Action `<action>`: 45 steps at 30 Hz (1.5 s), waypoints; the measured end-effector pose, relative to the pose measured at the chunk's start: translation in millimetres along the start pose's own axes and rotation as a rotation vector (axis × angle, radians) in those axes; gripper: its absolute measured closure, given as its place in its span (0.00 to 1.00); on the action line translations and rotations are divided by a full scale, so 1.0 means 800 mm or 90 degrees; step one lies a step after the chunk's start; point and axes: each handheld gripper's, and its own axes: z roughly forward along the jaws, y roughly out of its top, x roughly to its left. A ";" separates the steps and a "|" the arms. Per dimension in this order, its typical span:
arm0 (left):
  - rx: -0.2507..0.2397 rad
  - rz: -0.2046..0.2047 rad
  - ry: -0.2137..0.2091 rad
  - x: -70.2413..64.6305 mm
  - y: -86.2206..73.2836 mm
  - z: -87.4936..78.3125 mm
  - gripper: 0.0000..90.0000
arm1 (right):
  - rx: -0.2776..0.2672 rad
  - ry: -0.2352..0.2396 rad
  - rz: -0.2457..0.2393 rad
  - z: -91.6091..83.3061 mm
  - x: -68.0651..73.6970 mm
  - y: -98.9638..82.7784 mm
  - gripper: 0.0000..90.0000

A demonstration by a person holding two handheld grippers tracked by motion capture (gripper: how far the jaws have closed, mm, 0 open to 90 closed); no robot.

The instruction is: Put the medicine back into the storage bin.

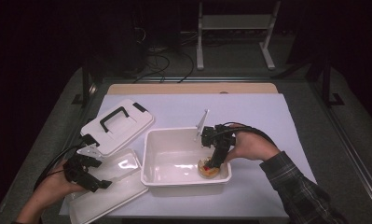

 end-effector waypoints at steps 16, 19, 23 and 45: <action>0.003 0.002 -0.001 0.000 0.000 0.000 0.09 | -0.130 -0.044 0.060 -0.056 -0.009 -0.028 0.15; 0.003 0.003 -0.001 -0.001 0.000 0.000 0.09 | -0.144 -0.058 0.072 -0.066 -0.009 -0.036 0.15; 0.002 0.002 -0.002 -0.002 0.000 0.001 0.09 | -0.163 -0.080 0.090 -0.078 -0.007 -0.049 0.14; 0.000 0.004 0.000 -0.003 -0.004 -0.002 0.09 | -0.256 -0.157 0.272 -0.063 -0.005 -0.158 0.09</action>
